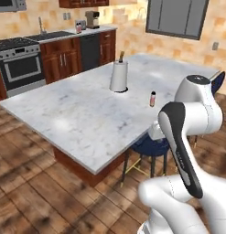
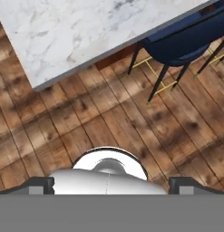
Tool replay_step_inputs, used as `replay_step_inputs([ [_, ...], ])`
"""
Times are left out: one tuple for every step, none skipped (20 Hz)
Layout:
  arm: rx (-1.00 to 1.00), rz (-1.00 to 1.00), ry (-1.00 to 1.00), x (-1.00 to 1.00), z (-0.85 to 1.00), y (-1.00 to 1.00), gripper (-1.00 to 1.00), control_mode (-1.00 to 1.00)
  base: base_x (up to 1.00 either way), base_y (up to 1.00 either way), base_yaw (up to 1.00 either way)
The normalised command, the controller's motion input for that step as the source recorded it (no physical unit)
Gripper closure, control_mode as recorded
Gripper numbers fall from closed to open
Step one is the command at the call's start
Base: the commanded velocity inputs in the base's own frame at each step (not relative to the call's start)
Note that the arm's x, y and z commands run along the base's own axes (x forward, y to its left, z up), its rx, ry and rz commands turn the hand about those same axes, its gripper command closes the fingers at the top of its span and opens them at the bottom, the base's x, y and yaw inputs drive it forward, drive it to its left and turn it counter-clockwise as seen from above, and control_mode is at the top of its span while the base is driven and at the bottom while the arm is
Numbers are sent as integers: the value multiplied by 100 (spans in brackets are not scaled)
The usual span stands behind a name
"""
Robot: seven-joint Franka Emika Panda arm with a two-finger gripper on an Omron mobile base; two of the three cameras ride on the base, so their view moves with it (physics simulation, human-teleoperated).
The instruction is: Place the large bottle from the dining counter next to the other large bottle outside the sink, and place the small bottle from the dining counter next to the other small bottle inside the sink.
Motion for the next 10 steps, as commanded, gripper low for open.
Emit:
replay_step_inputs([
  [0,0,0,0,0,0,-100,100,43,-58,42],
  [0,0,0,0,0,0,-100,100,44,-66,42],
  [0,0,0,0,0,0,-100,100,38,-71,41],
  [0,0,0,0,0,0,-100,100,37,-76,40],
  [0,0,0,0,0,0,-100,100,35,-79,40],
  [0,0,0,0,0,0,-100,100,36,-79,40],
  [0,0,0,0,0,0,-100,100,35,-83,38],
  [0,0,0,0,0,0,-100,100,33,-86,37],
  [0,0,0,0,0,0,-100,100,29,-88,37],
  [0,0,0,0,0,0,-100,100,25,-89,36],
])
